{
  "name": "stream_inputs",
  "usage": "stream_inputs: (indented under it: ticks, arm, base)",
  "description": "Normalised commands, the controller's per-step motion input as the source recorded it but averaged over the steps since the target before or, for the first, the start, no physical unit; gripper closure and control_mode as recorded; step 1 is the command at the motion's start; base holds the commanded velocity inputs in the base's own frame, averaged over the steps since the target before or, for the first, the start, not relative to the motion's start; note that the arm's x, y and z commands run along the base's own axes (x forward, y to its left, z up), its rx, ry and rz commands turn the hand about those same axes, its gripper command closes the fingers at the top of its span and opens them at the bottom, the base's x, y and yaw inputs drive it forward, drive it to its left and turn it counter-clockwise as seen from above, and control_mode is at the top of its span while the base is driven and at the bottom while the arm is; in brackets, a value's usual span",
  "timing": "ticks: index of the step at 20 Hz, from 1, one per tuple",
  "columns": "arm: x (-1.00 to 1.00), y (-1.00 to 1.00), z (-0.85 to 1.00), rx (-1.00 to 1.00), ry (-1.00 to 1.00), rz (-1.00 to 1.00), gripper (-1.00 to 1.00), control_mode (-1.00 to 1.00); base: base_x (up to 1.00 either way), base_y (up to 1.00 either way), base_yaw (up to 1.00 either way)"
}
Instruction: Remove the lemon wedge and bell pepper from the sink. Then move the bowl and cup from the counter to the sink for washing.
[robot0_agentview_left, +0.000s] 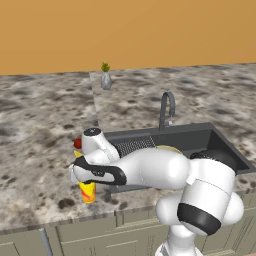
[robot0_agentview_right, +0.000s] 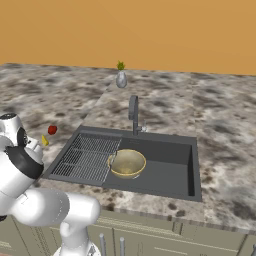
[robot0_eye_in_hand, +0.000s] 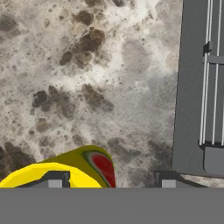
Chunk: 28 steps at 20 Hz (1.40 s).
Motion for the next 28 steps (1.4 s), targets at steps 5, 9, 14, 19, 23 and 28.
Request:
stream_inputs:
  ticks: [5, 9, 14, 19, 23, 28]
  arm:
    - [0.00, 0.00, -0.02, 0.00, 0.00, 0.00, 1.00, -1.00]
    - [0.00, 0.00, 0.00, 0.00, 0.00, 0.00, 1.00, -1.00]
    - [0.00, -0.04, 0.00, 0.00, -0.01, 0.00, 1.00, -1.00]
    - [-0.02, -0.14, 0.07, 0.00, -0.02, 0.00, 1.00, -1.00]
    - [-0.03, -0.23, 0.16, 0.00, -0.01, -0.01, 1.00, -1.00]
    - [-0.02, -0.27, 0.18, 0.00, -0.02, -0.03, 1.00, -1.00]
  base:
    - [0.00, 0.00, 0.00]
    - [0.00, 0.00, 0.00]
    - [0.00, 0.00, 0.00]
    - [0.00, 0.00, 0.00]
    - [0.00, 0.00, 0.00]
    - [0.00, 0.00, 0.00]
